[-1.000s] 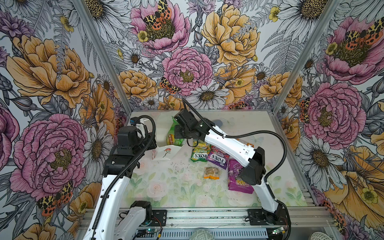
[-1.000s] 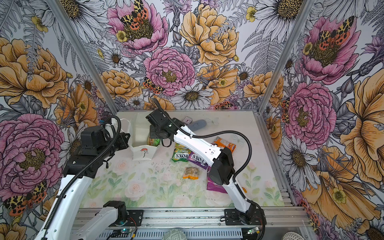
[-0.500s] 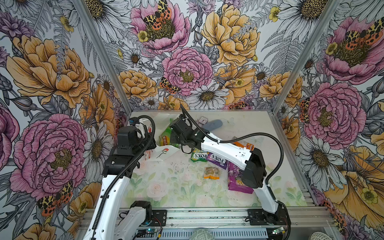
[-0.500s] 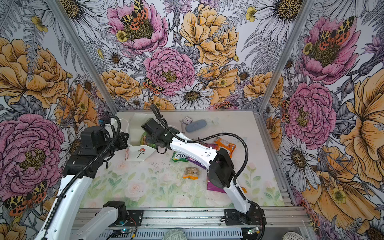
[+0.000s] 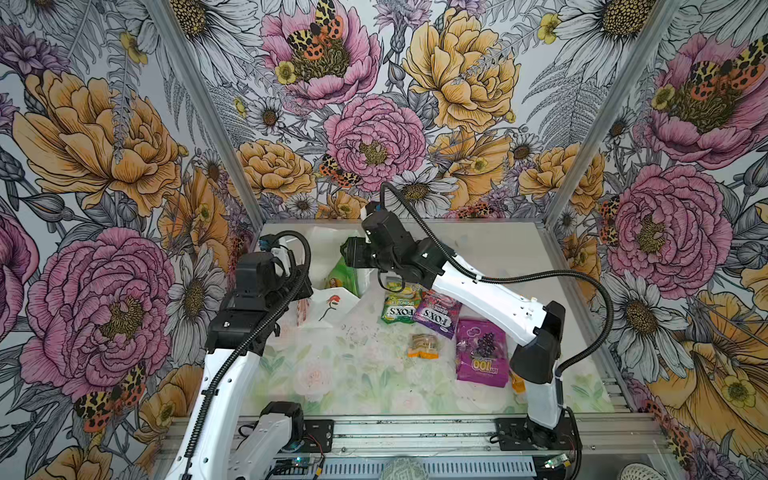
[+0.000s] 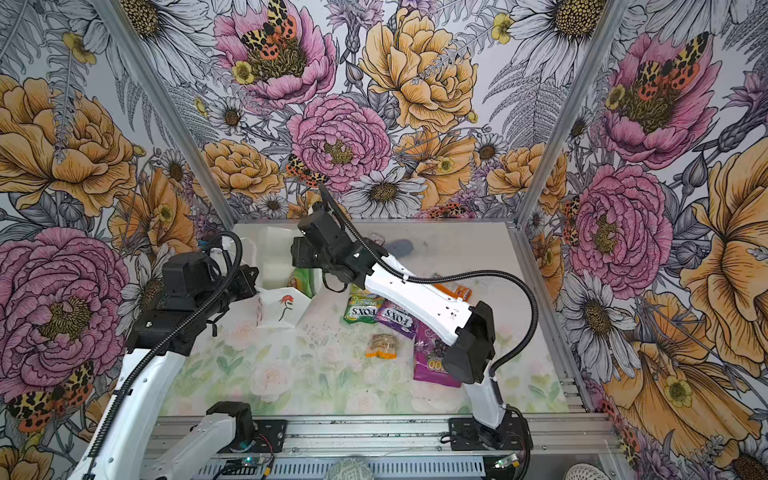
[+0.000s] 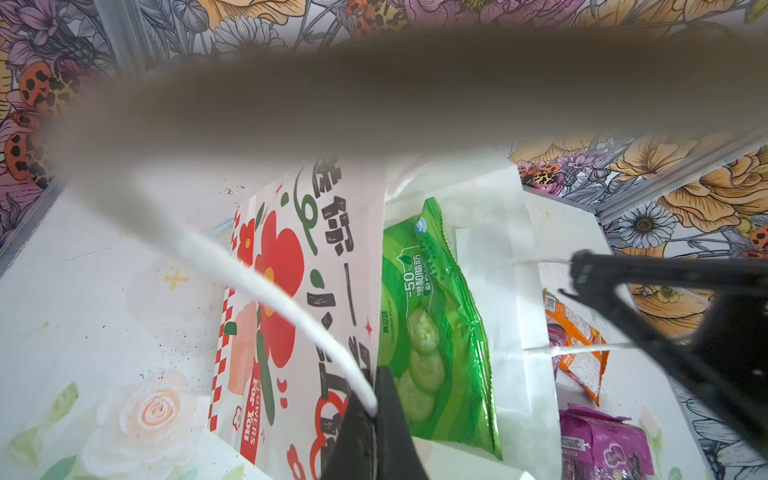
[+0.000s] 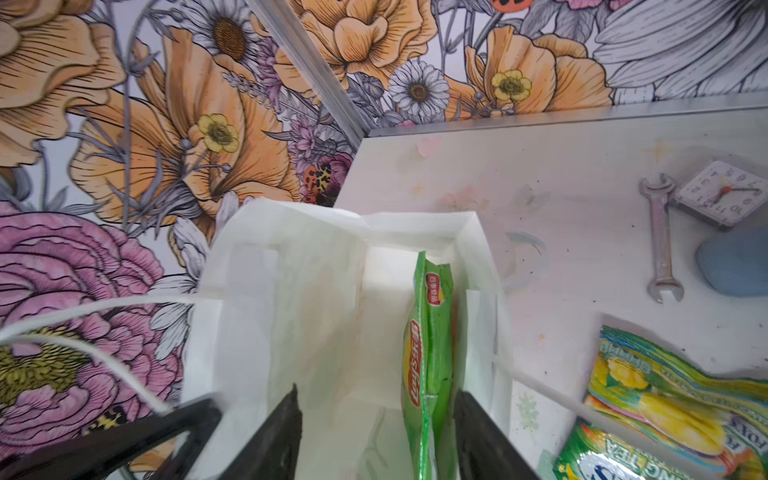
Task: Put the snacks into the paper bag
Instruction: 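Open the right gripper to release the Lay's bag and lift out, then move the right gripper over the purple Lot100 bag on the table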
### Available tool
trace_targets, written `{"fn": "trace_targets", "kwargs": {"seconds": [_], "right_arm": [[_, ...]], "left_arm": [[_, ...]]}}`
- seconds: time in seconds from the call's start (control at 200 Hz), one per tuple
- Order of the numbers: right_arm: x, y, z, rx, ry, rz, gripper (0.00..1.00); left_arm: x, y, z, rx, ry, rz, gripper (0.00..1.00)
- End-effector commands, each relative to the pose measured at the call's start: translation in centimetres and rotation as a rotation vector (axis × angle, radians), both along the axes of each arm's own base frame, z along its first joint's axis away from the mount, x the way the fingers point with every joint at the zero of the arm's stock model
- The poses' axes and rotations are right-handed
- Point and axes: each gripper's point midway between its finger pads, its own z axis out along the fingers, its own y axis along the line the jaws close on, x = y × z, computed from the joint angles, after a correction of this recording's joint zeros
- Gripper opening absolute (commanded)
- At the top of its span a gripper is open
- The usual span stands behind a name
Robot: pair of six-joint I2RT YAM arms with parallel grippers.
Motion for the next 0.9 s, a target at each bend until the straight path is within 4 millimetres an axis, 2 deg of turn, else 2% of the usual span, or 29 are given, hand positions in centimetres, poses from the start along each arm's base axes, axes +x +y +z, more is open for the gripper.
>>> {"fn": "trace_targets", "kwargs": {"seconds": [0.0, 0.1, 0.185, 0.23, 0.245, 0.28, 0.38, 0.545, 0.721, 0.791, 0.896], "right_arm": [[-1.7, -2.3, 5.2, 0.046, -0.101, 0.097, 0.63], [-2.2, -5.5, 6.0, 0.027, -0.128, 0.067, 0.64], [-1.8, -9.4, 5.8, 0.014, -0.124, -0.007, 0.64], [-1.9, -11.1, 5.1, 0.004, -0.108, -0.040, 0.64], [-1.3, -12.5, 5.0, 0.002, -0.103, -0.072, 0.64], [-1.0, -14.3, 4.6, 0.002, -0.091, -0.109, 0.64], [-0.9, -18.7, 2.3, -0.007, -0.039, -0.202, 0.64], [-2.1, -24.7, -3.7, -0.030, 0.108, -0.358, 0.64], [-4.8, -33.5, -10.7, -0.073, 0.265, -0.608, 0.66], [-6.4, -35.5, -13.9, -0.032, 0.370, -0.658, 0.69], [-8.9, -36.8, -18.1, -0.016, 0.489, -0.695, 0.79]], "left_arm": [[0.3, 0.5, 0.1, 0.030, -0.019, 0.017, 0.00], [0.4, 0.6, 0.0, 0.034, -0.015, 0.022, 0.00], [0.3, 0.6, 0.0, 0.036, -0.013, 0.023, 0.00], [0.3, 0.7, 0.0, 0.038, -0.013, 0.025, 0.00], [0.4, 0.7, 0.0, 0.039, -0.011, 0.024, 0.00], [0.4, 0.7, -0.1, 0.040, -0.010, 0.026, 0.00], [0.4, 0.7, -0.1, 0.040, -0.006, 0.025, 0.00], [0.4, 0.8, -0.1, 0.044, -0.008, 0.029, 0.00], [0.3, 0.8, 0.0, 0.047, -0.013, 0.031, 0.00], [0.3, 0.8, -0.1, 0.048, -0.009, 0.032, 0.00], [0.3, 0.8, -0.2, 0.049, -0.006, 0.028, 0.00]]}}
